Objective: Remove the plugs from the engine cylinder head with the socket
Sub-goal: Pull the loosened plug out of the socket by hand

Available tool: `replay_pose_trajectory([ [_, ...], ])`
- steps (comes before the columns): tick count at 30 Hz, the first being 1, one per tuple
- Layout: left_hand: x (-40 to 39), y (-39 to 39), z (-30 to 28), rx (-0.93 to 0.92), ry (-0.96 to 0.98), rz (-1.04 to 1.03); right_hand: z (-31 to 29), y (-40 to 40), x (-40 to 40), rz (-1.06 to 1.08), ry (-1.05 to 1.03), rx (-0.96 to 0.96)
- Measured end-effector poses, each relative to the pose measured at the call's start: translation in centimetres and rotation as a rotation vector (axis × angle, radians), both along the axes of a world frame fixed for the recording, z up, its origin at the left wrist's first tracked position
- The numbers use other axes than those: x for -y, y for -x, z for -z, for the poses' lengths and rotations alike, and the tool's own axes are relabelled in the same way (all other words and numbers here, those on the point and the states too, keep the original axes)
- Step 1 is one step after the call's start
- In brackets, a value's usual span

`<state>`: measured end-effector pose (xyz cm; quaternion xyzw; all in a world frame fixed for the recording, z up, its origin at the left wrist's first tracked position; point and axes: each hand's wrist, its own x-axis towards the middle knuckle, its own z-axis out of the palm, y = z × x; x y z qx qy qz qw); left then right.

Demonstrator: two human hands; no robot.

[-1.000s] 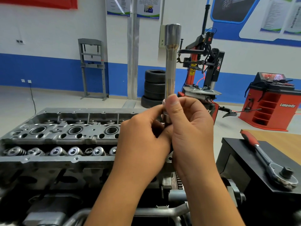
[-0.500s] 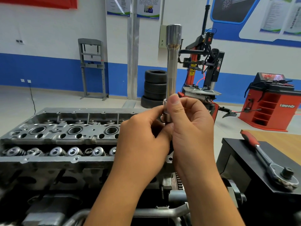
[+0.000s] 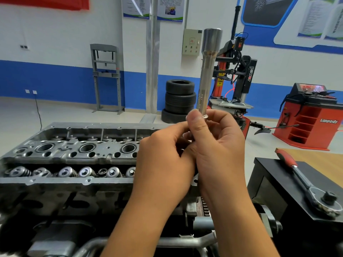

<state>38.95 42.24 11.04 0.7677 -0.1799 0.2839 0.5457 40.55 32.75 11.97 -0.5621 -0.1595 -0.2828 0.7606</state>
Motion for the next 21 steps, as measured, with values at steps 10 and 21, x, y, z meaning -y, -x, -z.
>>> replay_pose_trajectory([
  [10,0.02,0.02,-0.11,-0.005,-0.031,-0.005,-0.15,-0.03,-0.23,-0.014,0.011,0.012],
  [21,0.13,0.19,-0.27,0.005,-0.051,0.019,-0.12,-0.32,-0.07,0.001,-0.016,-0.018],
])
